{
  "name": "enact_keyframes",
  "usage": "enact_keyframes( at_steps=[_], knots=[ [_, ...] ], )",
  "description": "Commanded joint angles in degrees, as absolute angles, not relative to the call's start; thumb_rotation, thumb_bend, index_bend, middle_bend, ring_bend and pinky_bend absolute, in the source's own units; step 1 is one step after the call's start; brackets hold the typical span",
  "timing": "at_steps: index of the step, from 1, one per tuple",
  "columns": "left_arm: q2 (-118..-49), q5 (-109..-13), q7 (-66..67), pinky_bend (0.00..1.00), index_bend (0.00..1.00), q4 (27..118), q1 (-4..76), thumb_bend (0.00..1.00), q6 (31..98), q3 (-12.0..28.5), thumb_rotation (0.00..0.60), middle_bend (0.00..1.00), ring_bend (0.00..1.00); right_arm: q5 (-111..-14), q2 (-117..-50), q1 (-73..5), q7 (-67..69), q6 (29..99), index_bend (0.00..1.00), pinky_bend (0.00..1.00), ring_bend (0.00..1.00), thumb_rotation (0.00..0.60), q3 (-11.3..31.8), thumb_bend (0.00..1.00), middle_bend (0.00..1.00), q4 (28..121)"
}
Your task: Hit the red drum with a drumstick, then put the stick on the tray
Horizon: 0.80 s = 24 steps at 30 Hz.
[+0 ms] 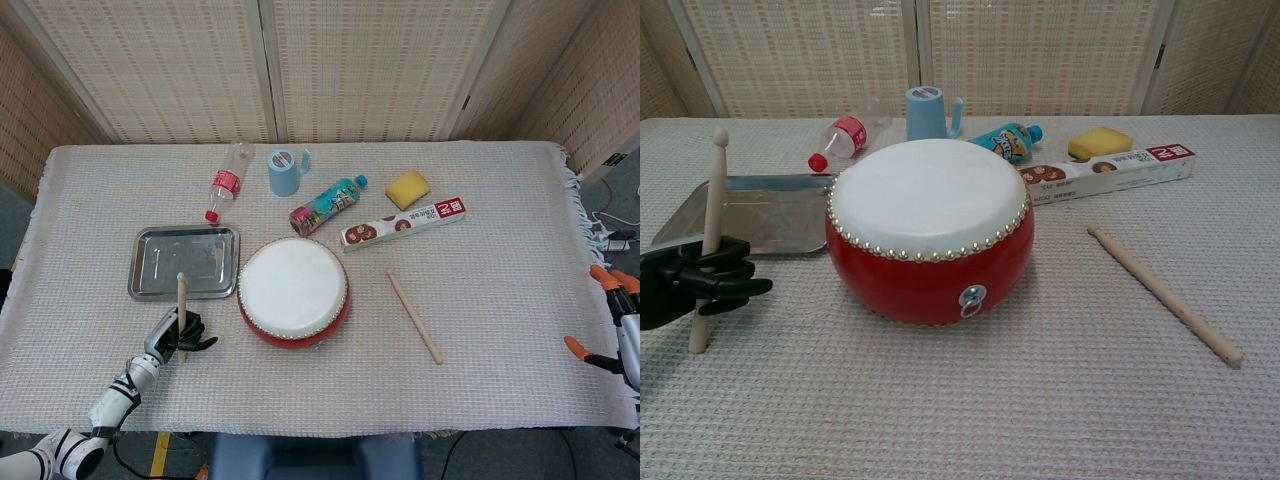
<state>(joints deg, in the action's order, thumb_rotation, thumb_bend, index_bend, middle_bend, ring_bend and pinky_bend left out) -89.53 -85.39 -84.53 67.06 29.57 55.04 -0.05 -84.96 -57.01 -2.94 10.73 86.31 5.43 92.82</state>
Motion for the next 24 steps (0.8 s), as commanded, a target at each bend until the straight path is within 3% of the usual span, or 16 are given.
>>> enact_keyframes(
  at_steps=[1, 7, 13, 17, 24],
  knots=[
    [-89.73, -85.82, -82.07, 0.96, 1.00, 67.39, 28.83, 0.21, 56.26, -0.45, 0.600, 1.00, 1.00, -84.99, -57.03, -2.91, 10.73, 86.38, 0.02, 0.11, 0.00, 0.600, 5.43, 0.16, 0.14, 92.83],
    [-89.81, -85.87, -76.63, 1.00, 1.00, 67.61, 28.11, 0.31, 57.50, -0.61, 0.600, 1.00, 1.00, -85.17, -57.01, -2.92, 10.85, 86.54, 0.02, 0.11, 0.00, 0.600, 5.46, 0.16, 0.14, 92.77],
    [-88.79, -86.77, -70.63, 1.00, 1.00, 68.62, 27.96, 0.60, 58.33, -1.18, 0.600, 1.00, 1.00, -85.40, -57.16, -2.94, 11.15, 86.63, 0.02, 0.11, 0.00, 0.600, 5.42, 0.16, 0.14, 92.53],
    [-87.78, -87.32, -65.68, 1.00, 1.00, 69.63, 27.95, 0.71, 58.81, -1.55, 0.600, 1.00, 1.00, -85.55, -57.27, -2.91, 11.33, 86.71, 0.02, 0.11, 0.00, 0.600, 5.35, 0.16, 0.14, 92.32],
    [-83.79, -88.08, -54.27, 1.00, 1.00, 73.41, 28.06, 0.76, 61.24, -0.92, 0.600, 1.00, 1.00, -85.94, -57.25, -2.82, 11.44, 87.15, 0.02, 0.11, 0.00, 0.600, 5.33, 0.16, 0.14, 92.23]
  ],
)
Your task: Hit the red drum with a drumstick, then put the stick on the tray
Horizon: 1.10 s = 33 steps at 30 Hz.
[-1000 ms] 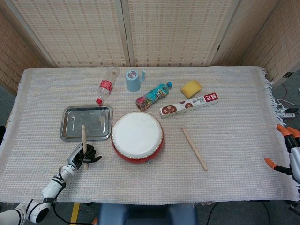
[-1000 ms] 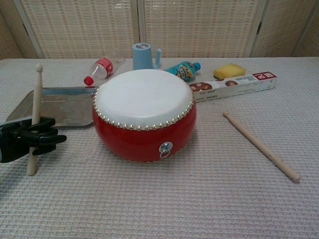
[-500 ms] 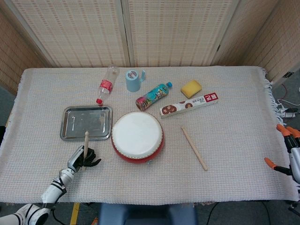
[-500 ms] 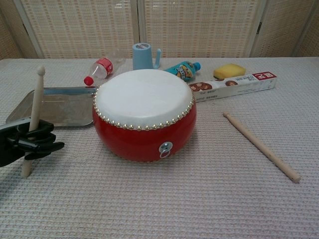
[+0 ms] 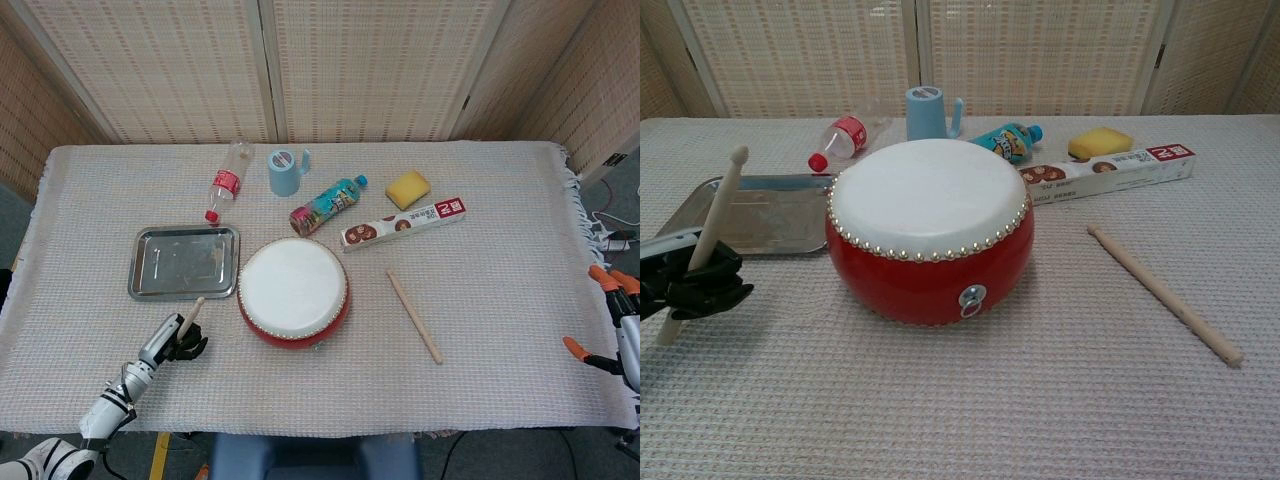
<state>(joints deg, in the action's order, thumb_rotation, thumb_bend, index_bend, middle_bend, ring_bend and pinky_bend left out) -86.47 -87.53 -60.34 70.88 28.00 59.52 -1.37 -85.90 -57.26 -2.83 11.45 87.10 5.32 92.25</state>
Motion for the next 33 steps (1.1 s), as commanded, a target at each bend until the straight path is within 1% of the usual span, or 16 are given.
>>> enact_keyframes(
  at_steps=[1, 4, 9, 14, 17, 23, 30, 33],
  knots=[
    [-82.38, -88.10, -50.96, 1.00, 1.00, 74.74, 28.17, 0.76, 61.78, -0.56, 0.600, 1.00, 1.00, -86.02, -57.23, -2.83, 11.42, 87.26, 0.02, 0.11, 0.00, 0.600, 5.38, 0.16, 0.14, 92.19],
    [-78.56, -87.00, -40.41, 1.00, 1.00, 78.54, 28.47, 0.76, 62.87, 1.04, 0.600, 1.00, 1.00, -86.30, -57.14, -2.94, 11.38, 87.62, 0.02, 0.11, 0.00, 0.600, 5.59, 0.16, 0.14, 92.11],
    [-73.27, -83.20, -19.35, 1.00, 1.00, 85.77, 29.15, 0.76, 65.36, 5.33, 0.600, 1.00, 1.00, -86.97, -56.95, -3.48, 10.98, 87.77, 0.02, 0.11, 0.00, 0.600, 5.92, 0.16, 0.14, 92.10],
    [-71.12, -80.48, -1.73, 1.00, 1.00, 91.37, 31.80, 0.75, 65.84, 9.12, 0.600, 1.00, 1.00, -88.05, -56.61, -4.59, 10.37, 87.54, 0.02, 0.11, 0.00, 0.600, 6.40, 0.16, 0.14, 92.37],
    [-71.30, -79.65, 6.90, 1.00, 1.00, 92.70, 33.92, 0.74, 64.93, 10.35, 0.600, 1.00, 1.00, -88.58, -56.14, -5.18, 9.93, 87.41, 0.01, 0.11, 0.00, 0.600, 6.67, 0.16, 0.14, 92.78],
    [-72.93, -76.37, 22.36, 1.00, 1.00, 94.08, 39.24, 0.74, 61.00, 12.42, 0.600, 1.00, 1.00, -89.24, -55.31, -5.64, 8.55, 87.82, 0.01, 0.11, 0.00, 0.600, 6.94, 0.16, 0.14, 93.89],
    [-75.89, -69.03, 35.66, 1.00, 1.00, 94.25, 44.72, 0.73, 56.37, 13.43, 0.600, 1.00, 1.00, -89.43, -55.12, -4.96, 9.12, 88.81, 0.01, 0.11, 0.00, 0.600, 6.45, 0.16, 0.14, 94.01],
    [-77.77, -63.77, 39.31, 1.00, 1.00, 93.48, 47.02, 0.74, 54.13, 13.74, 0.600, 1.00, 1.00, -89.65, -55.17, -4.51, 9.55, 89.54, 0.01, 0.11, 0.00, 0.600, 6.21, 0.16, 0.14, 93.78]
  ],
)
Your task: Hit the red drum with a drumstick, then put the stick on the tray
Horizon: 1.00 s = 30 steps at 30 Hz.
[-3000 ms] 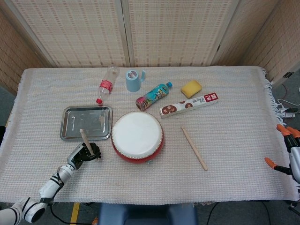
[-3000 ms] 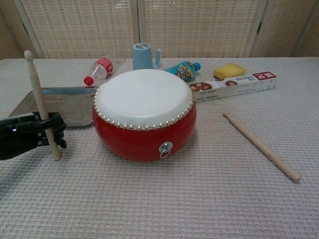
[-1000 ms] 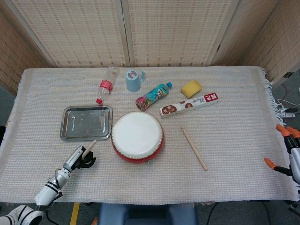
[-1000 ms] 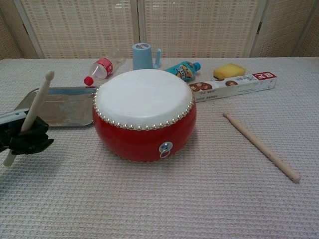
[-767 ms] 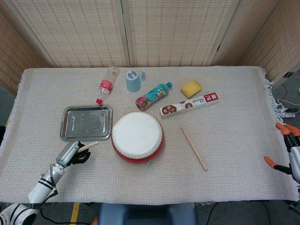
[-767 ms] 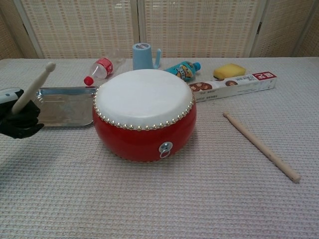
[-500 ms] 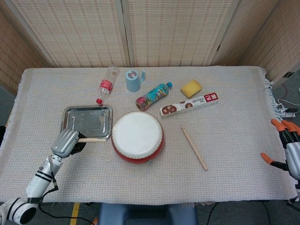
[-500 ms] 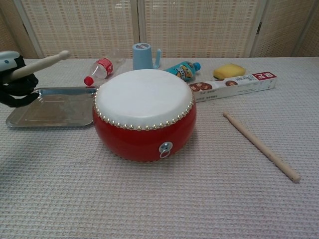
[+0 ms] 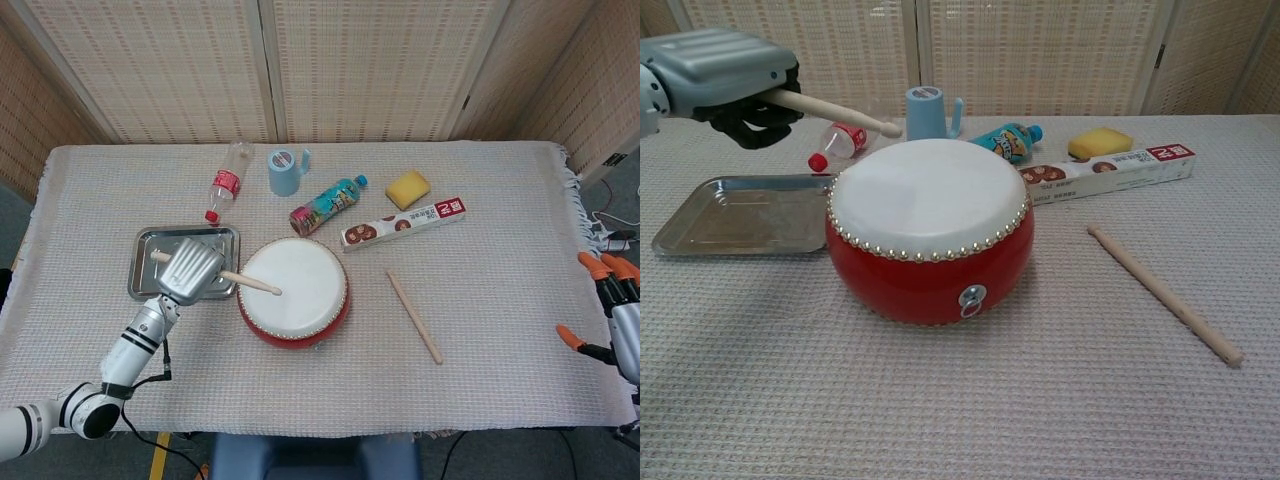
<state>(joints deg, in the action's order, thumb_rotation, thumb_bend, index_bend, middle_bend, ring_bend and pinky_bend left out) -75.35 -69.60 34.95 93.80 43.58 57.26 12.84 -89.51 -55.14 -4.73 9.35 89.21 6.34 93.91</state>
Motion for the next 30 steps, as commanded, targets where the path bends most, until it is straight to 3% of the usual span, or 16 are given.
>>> enact_keyframes(
  at_steps=[1, 7, 17, 24, 30],
  knots=[
    [-78.34, -62.20, 39.98, 1.00, 1.00, 93.08, 47.57, 0.74, 53.71, 13.88, 0.600, 1.00, 1.00, -89.70, -55.20, -4.41, 9.67, 89.70, 0.01, 0.11, 0.00, 0.600, 6.16, 0.16, 0.14, 93.71],
    [-81.78, -54.39, 44.95, 1.00, 1.00, 89.41, 50.32, 0.73, 54.04, 13.59, 0.600, 1.00, 1.00, -89.89, -55.24, -4.00, 10.21, 90.28, 0.01, 0.11, 0.00, 0.600, 5.85, 0.16, 0.14, 93.34],
    [-82.90, -51.51, 53.11, 1.00, 1.00, 88.28, 52.40, 0.73, 56.27, 10.16, 0.600, 1.00, 1.00, -89.76, -55.54, -4.25, 10.97, 89.77, 0.01, 0.11, 0.00, 0.600, 5.73, 0.16, 0.14, 92.94],
    [-81.12, -48.86, 38.20, 1.00, 1.00, 93.39, 49.96, 0.72, 57.46, 15.84, 0.600, 1.00, 1.00, -89.59, -55.60, -4.22, 11.67, 89.78, 0.01, 0.11, 0.00, 0.600, 5.68, 0.16, 0.14, 92.45],
    [-82.99, -49.97, 43.48, 1.00, 1.00, 89.52, 51.98, 0.72, 57.07, 11.91, 0.600, 1.00, 1.00, -89.32, -55.67, -4.07, 11.88, 89.87, 0.01, 0.11, 0.00, 0.600, 5.64, 0.16, 0.14, 92.19]
  ],
)
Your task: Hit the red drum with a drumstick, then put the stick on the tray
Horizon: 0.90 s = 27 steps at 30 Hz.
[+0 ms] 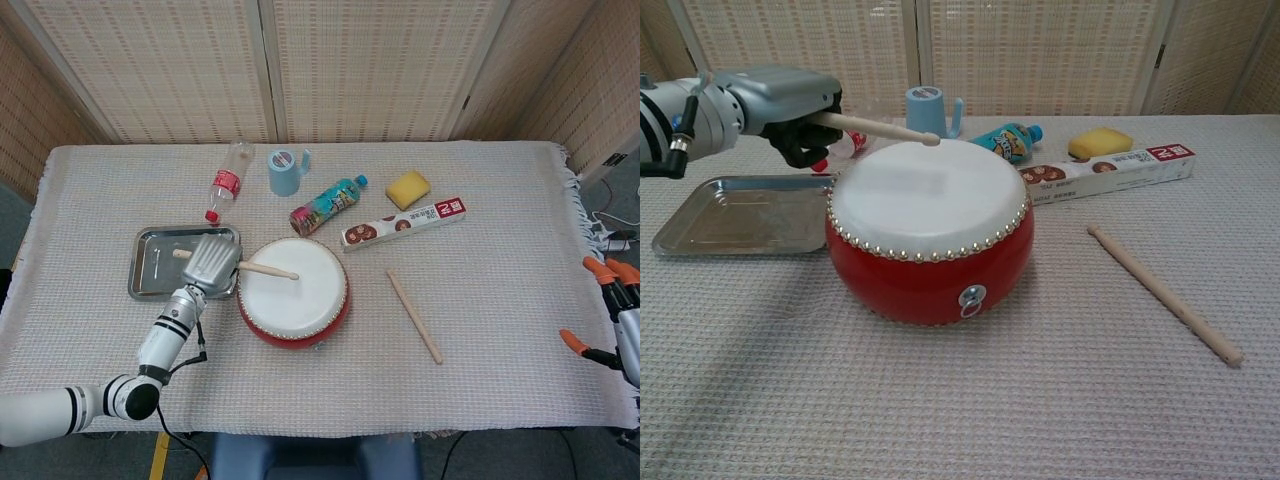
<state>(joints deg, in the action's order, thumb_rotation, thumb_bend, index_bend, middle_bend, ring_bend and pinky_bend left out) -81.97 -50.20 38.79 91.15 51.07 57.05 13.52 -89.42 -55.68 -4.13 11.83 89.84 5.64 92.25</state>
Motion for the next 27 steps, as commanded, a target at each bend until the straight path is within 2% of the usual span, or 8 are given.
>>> enact_keyframes(
  at_steps=[1, 6, 14, 18, 24, 27],
  knots=[
    [-83.59, -49.85, 45.09, 1.00, 1.00, 88.58, 52.41, 0.72, 57.19, 11.08, 0.600, 1.00, 1.00, -89.23, -55.65, -4.04, 11.93, 89.86, 0.01, 0.11, 0.00, 0.600, 5.64, 0.16, 0.14, 92.15],
    [-84.59, -48.79, 50.05, 1.00, 1.00, 86.22, 53.68, 0.72, 57.91, 9.19, 0.600, 1.00, 1.00, -89.11, -55.69, -4.06, 12.22, 89.73, 0.01, 0.11, 0.00, 0.600, 5.62, 0.16, 0.14, 91.92],
    [-79.93, -47.90, 37.36, 1.00, 1.00, 93.53, 51.03, 0.72, 59.26, 14.76, 0.600, 1.00, 1.00, -89.02, -55.88, -4.14, 12.61, 89.66, 0.01, 0.11, 0.00, 0.600, 5.68, 0.16, 0.14, 91.45],
    [-80.34, -48.25, 38.62, 1.00, 1.00, 92.32, 51.94, 0.72, 57.81, 13.06, 0.600, 1.00, 1.00, -88.98, -55.93, -4.16, 12.62, 89.62, 0.01, 0.11, 0.00, 0.600, 5.66, 0.16, 0.14, 91.43],
    [-84.83, -47.02, 46.51, 1.00, 1.00, 86.50, 54.11, 0.72, 57.48, 8.59, 0.600, 1.00, 1.00, -88.54, -55.96, -4.01, 12.74, 89.51, 0.01, 0.11, 0.00, 0.600, 5.64, 0.16, 0.14, 91.25],
    [-85.24, -45.75, 46.98, 1.00, 1.00, 86.18, 54.18, 0.72, 57.97, 8.69, 0.600, 1.00, 1.00, -88.43, -56.05, -4.02, 13.04, 89.42, 0.01, 0.11, 0.00, 0.600, 5.65, 0.16, 0.14, 91.09]
  ],
)
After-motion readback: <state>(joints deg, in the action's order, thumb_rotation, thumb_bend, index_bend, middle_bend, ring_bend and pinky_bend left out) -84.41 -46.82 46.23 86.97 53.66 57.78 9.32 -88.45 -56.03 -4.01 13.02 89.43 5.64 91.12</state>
